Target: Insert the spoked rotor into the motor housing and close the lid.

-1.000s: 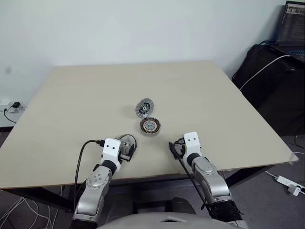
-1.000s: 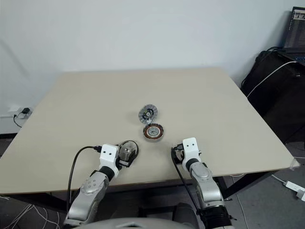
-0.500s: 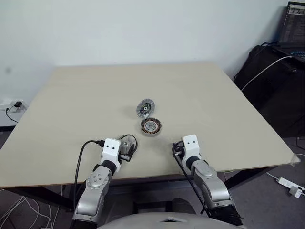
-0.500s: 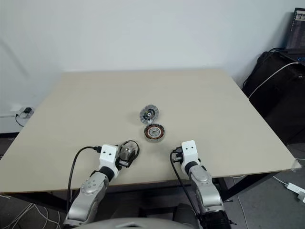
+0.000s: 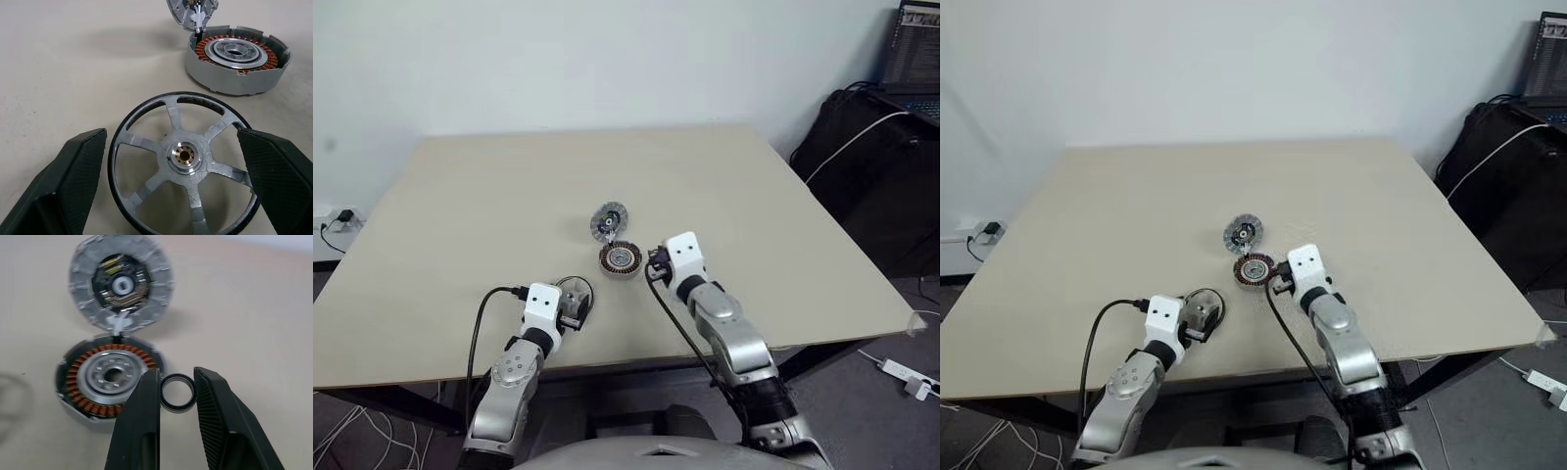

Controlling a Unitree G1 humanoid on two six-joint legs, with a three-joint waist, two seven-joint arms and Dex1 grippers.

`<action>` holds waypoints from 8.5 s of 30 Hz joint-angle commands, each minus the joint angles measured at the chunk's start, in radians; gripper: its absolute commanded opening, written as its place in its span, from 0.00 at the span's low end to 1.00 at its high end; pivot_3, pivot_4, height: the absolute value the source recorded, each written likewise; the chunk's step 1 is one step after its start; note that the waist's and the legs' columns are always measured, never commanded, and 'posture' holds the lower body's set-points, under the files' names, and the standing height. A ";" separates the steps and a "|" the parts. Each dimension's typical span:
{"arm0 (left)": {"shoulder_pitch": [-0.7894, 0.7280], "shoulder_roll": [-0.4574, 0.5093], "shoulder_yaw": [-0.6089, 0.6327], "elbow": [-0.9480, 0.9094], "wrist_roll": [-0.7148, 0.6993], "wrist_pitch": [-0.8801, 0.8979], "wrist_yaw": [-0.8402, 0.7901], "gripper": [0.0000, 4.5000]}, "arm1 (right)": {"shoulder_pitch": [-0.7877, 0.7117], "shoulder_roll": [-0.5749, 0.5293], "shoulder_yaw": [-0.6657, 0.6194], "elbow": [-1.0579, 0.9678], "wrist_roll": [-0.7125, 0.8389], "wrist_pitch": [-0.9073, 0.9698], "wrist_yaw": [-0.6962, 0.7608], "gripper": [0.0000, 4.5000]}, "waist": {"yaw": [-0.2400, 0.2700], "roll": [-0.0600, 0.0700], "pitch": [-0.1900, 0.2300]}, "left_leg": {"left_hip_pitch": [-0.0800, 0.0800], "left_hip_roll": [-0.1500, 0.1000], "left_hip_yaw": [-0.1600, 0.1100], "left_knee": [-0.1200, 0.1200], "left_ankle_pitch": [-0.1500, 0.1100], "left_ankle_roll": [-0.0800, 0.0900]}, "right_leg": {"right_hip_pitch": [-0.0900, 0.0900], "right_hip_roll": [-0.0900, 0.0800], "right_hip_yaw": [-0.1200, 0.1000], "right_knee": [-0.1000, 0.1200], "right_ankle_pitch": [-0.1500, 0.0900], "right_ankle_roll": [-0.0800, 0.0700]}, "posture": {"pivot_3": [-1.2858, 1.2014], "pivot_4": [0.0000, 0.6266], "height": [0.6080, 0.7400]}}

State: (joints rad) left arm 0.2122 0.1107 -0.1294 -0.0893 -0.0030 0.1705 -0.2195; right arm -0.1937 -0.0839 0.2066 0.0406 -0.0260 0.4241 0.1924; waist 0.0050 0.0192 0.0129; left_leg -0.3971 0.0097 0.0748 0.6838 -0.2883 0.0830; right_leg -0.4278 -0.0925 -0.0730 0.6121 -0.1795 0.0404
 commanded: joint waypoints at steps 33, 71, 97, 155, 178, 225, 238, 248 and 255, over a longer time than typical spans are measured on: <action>0.015 -0.016 0.012 -0.061 -0.006 -0.021 0.052 1.00 | -0.338 0.122 0.025 0.571 -0.042 -0.222 0.047 0.15 | -0.020 0.000 0.000 | 0.001 0.000 0.002 0.000 0.001 -0.001 | 0.000 0.001 0.002 0.001 0.001 0.000 | 0.52 0.00 1.00; 0.022 -0.027 0.009 -0.056 -0.004 -0.023 0.056 1.00 | -0.363 0.128 0.022 0.462 -0.120 -0.035 -0.025 0.00 | -0.027 0.000 0.000 | 0.001 0.000 0.003 0.000 0.001 -0.001 | 0.000 0.001 0.003 0.002 0.001 0.000 | 0.52 0.00 1.00; 0.013 -0.025 0.004 -0.047 -0.005 -0.022 0.042 1.00 | -0.341 0.104 0.055 0.453 -0.130 0.037 0.035 0.00 | -0.028 0.000 0.000 | 0.001 0.000 0.003 0.000 0.001 -0.001 | 0.000 0.001 0.003 0.002 0.001 0.000 | 0.52 0.00 1.00; 0.024 -0.030 0.004 -0.053 -0.008 -0.018 0.043 1.00 | -0.315 0.101 0.035 0.487 -0.102 -0.071 0.037 0.00 | -0.028 0.000 0.000 | 0.001 0.000 0.003 0.000 0.001 -0.001 | -0.001 0.001 0.003 0.002 0.001 0.000 | 0.52 0.00 1.00; 0.035 -0.026 0.011 -0.064 -0.008 -0.019 0.046 1.00 | -0.352 0.141 0.027 0.533 -0.091 -0.152 0.023 0.00 | -0.029 0.000 0.000 | 0.001 0.000 0.003 0.000 0.001 -0.001 | -0.001 0.001 0.003 0.002 0.001 0.000 | 0.52 0.00 1.00; 0.038 -0.036 0.009 -0.063 -0.008 -0.018 0.046 1.00 | -0.325 0.064 0.065 0.361 -0.087 -0.078 0.173 0.00 | -0.030 0.001 0.000 | 0.001 0.000 0.003 0.000 0.001 -0.001 | -0.001 0.000 0.003 0.002 0.001 0.000 | 0.52 0.00 1.00; 0.036 -0.040 0.006 -0.055 -0.011 -0.023 0.047 1.00 | -0.292 -0.120 0.236 0.157 -0.112 0.037 0.453 0.26 | -0.024 0.000 0.001 | 0.001 0.000 0.002 0.000 0.000 -0.001 | -0.001 0.000 0.002 0.001 0.001 0.000 | 0.52 0.00 1.00; 0.033 -0.038 0.005 -0.054 -0.011 -0.027 0.048 1.00 | -0.312 -0.106 0.256 0.223 -0.116 0.041 0.468 0.26 | -0.019 -0.001 0.001 | 0.001 0.000 0.002 0.000 0.000 -0.001 | -0.001 0.000 0.002 0.001 0.001 0.000 | 0.52 0.00 1.00; 0.037 -0.036 0.007 -0.059 -0.011 -0.028 0.048 1.00 | -0.336 -0.077 0.245 0.314 -0.124 0.036 0.447 0.26 | -0.018 -0.001 0.001 | 0.001 0.000 0.002 0.000 0.000 -0.001 | -0.001 0.000 0.002 0.001 0.001 0.000 | 0.52 0.00 1.00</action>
State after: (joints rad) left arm 0.2604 0.0789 -0.1251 -0.1196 -0.0077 0.1654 -0.1743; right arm -0.5040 -0.1650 0.4673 0.3482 -0.1487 0.4667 0.6460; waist -0.0127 0.0184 0.0142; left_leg -0.3959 0.0099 0.0772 0.6838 -0.2880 0.0819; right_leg -0.4286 -0.0922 -0.0708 0.6135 -0.1784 0.0402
